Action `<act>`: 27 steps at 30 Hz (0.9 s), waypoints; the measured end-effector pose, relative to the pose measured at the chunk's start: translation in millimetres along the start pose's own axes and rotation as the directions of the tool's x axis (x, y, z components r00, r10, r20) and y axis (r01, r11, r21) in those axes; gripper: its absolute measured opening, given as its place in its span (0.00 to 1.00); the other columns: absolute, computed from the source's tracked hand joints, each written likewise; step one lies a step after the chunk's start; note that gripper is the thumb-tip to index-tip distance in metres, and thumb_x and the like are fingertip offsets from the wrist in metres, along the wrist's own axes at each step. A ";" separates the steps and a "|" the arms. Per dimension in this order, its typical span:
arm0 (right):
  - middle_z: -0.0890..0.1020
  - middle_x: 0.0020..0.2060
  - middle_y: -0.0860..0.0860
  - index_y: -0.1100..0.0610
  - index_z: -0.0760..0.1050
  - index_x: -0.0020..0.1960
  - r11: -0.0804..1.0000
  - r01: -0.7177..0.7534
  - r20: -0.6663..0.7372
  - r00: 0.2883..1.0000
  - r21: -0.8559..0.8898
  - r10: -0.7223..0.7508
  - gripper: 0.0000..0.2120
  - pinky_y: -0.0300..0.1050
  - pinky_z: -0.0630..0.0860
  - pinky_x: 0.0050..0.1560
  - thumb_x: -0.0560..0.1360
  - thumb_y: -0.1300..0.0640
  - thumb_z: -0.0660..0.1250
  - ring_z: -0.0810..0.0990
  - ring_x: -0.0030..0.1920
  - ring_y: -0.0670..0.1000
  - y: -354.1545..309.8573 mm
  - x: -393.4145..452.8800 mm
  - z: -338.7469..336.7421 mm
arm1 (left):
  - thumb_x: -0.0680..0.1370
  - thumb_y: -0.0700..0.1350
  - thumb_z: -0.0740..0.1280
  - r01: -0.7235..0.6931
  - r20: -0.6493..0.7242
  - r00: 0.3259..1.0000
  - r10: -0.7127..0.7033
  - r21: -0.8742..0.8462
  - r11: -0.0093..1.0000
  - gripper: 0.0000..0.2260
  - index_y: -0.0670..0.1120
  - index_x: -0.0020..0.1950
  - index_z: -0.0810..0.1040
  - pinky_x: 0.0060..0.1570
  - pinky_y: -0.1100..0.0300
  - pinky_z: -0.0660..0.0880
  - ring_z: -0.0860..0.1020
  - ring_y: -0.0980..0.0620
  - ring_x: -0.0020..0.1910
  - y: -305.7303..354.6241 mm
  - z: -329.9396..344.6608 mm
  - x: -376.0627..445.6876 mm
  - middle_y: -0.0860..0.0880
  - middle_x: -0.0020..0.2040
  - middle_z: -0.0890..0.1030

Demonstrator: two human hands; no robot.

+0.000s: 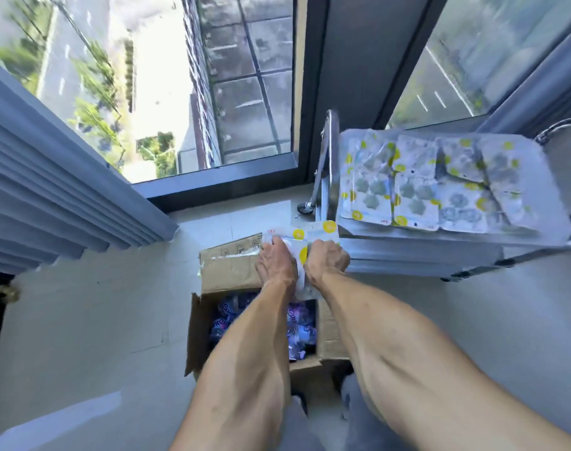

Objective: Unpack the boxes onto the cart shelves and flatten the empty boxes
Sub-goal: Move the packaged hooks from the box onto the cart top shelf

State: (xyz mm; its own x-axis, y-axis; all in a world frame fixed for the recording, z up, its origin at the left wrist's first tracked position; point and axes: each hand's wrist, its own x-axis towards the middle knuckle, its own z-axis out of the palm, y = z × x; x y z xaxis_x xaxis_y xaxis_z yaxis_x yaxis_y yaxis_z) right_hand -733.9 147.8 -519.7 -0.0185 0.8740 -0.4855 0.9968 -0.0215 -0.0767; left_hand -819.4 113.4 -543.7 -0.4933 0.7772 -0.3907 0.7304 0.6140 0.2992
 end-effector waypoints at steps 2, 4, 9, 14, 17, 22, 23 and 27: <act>0.80 0.59 0.53 0.52 0.78 0.61 0.998 -0.036 -0.037 0.999 0.049 0.038 0.16 0.48 0.75 0.53 0.78 0.62 0.60 0.79 0.60 0.56 17.4 -11.5 -33.7 | 0.79 0.36 0.59 -0.058 -0.046 0.997 0.059 0.013 0.998 0.20 0.44 0.72 0.66 0.49 0.51 0.70 0.77 0.38 0.56 35.8 -29.5 -12.2 0.39 0.57 0.76; 0.80 0.58 0.53 0.52 0.79 0.61 0.991 -0.073 -0.076 0.994 0.109 0.081 0.16 0.49 0.75 0.53 0.78 0.63 0.59 0.79 0.60 0.56 42.3 -15.1 -61.9 | 0.79 0.35 0.57 -0.103 -0.087 0.991 0.104 0.016 0.995 0.19 0.43 0.71 0.66 0.50 0.49 0.71 0.77 0.38 0.56 71.5 -47.2 -21.4 0.39 0.56 0.76; 0.80 0.58 0.53 0.53 0.79 0.60 0.979 -0.139 -0.147 0.976 0.147 0.161 0.14 0.49 0.76 0.53 0.77 0.61 0.60 0.79 0.59 0.55 137.8 3.5 -124.3 | 0.78 0.35 0.58 -0.207 -0.137 0.968 0.208 0.022 0.978 0.11 0.40 0.60 0.71 0.50 0.49 0.73 0.77 0.38 0.54 162.4 -54.9 -37.7 0.38 0.55 0.76; 0.79 0.61 0.54 0.54 0.77 0.63 0.944 -0.255 -0.084 0.957 0.209 0.278 0.16 0.49 0.75 0.52 0.78 0.59 0.59 0.78 0.61 0.56 263.2 60.3 -156.8 | 0.79 0.38 0.60 -0.139 -0.049 0.989 0.138 -0.018 0.990 0.13 0.40 0.63 0.71 0.55 0.49 0.73 0.77 0.38 0.58 247.7 3.2 -51.4 0.39 0.57 0.78; 0.79 0.61 0.53 0.53 0.77 0.63 0.926 -0.286 -0.040 0.952 0.248 0.304 0.15 0.48 0.76 0.53 0.77 0.57 0.63 0.79 0.60 0.55 330.7 105.3 -164.4 | 0.80 0.40 0.60 -0.123 0.040 0.992 0.123 -0.014 0.992 0.15 0.39 0.66 0.69 0.57 0.50 0.71 0.76 0.39 0.61 316.3 58.4 -54.1 0.40 0.60 0.77; 0.80 0.58 0.52 0.52 0.79 0.59 0.940 -0.273 0.002 0.960 0.206 0.279 0.14 0.45 0.74 0.49 0.75 0.57 0.64 0.80 0.59 0.55 433.6 181.3 -179.3 | 0.81 0.42 0.62 -0.120 0.159 0.981 0.115 0.025 0.992 0.24 0.39 0.75 0.61 0.60 0.51 0.71 0.74 0.40 0.65 440.6 129.0 -33.5 0.40 0.66 0.73; 0.81 0.58 0.52 0.52 0.79 0.59 0.938 -0.284 0.004 0.957 0.200 0.289 0.14 0.45 0.74 0.49 0.75 0.57 0.63 0.80 0.59 0.55 451.9 194.2 -182.0 | 0.80 0.42 0.63 -0.145 0.168 0.976 0.135 0.046 0.988 0.25 0.39 0.76 0.60 0.60 0.51 0.71 0.74 0.41 0.65 461.1 138.1 -28.0 0.40 0.67 0.72; 0.81 0.56 0.52 0.53 0.80 0.57 0.934 -0.325 0.078 0.945 0.147 0.317 0.13 0.46 0.76 0.50 0.74 0.57 0.63 0.81 0.57 0.55 502.6 230.1 -180.5 | 0.80 0.40 0.62 -0.171 0.187 0.970 0.157 0.058 0.984 0.23 0.38 0.74 0.61 0.59 0.51 0.70 0.74 0.39 0.64 513.2 161.3 -13.1 0.38 0.66 0.72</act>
State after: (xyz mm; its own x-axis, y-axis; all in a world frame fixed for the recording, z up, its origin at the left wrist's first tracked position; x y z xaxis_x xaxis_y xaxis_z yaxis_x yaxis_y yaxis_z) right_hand -223.2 425.8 -512.8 0.2922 0.7816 -0.5511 0.9257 -0.3758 -0.0421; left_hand -361.8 396.1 -525.5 -0.2753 0.8245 -0.4943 0.8301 0.4633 0.3104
